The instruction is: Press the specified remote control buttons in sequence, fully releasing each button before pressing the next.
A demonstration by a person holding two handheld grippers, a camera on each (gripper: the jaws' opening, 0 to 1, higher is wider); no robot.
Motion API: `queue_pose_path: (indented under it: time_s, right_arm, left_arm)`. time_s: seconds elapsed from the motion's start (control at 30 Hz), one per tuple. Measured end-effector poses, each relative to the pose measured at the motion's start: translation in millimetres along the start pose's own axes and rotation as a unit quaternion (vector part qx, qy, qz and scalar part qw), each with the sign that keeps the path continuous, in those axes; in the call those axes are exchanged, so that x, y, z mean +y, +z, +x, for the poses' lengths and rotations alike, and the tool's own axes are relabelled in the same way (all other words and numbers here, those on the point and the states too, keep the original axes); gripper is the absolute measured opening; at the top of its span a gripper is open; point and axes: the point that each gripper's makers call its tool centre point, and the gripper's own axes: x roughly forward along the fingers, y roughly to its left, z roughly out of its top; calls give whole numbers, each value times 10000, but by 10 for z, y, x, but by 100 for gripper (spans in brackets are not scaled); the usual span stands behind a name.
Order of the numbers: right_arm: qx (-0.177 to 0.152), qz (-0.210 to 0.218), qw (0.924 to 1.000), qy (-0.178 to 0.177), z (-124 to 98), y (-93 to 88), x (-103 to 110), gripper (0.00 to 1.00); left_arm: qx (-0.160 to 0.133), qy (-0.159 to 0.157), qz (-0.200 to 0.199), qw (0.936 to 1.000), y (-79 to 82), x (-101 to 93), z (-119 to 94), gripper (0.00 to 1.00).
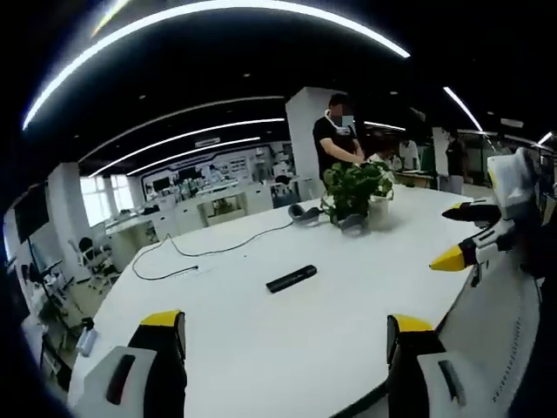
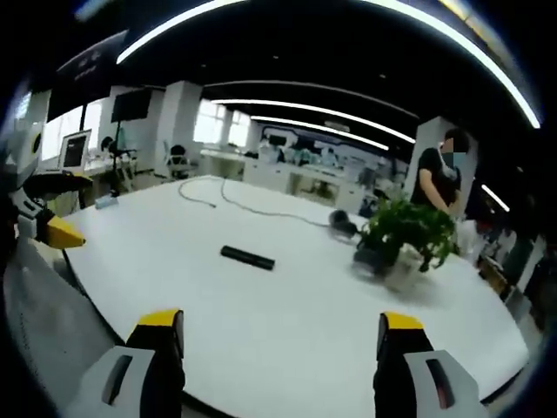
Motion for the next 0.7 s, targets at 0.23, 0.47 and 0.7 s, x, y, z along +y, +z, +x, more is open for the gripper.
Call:
queue_pose_path:
  time_s: [0.23,0.47,0.7]
  right_arm:
    - [137,58,9999,39,18,-49,41,89]
    - [193,73,9998,40,27,-74,27,86]
    - [279,15,9996,83,35,-102,52,82]
  left_arm:
    - [244,103,458,9986,-192,-137,87,100]
    - [-243,363,975,9943,-2,96,223,100]
    - [-163,364,828,9958,-32,167,245,100]
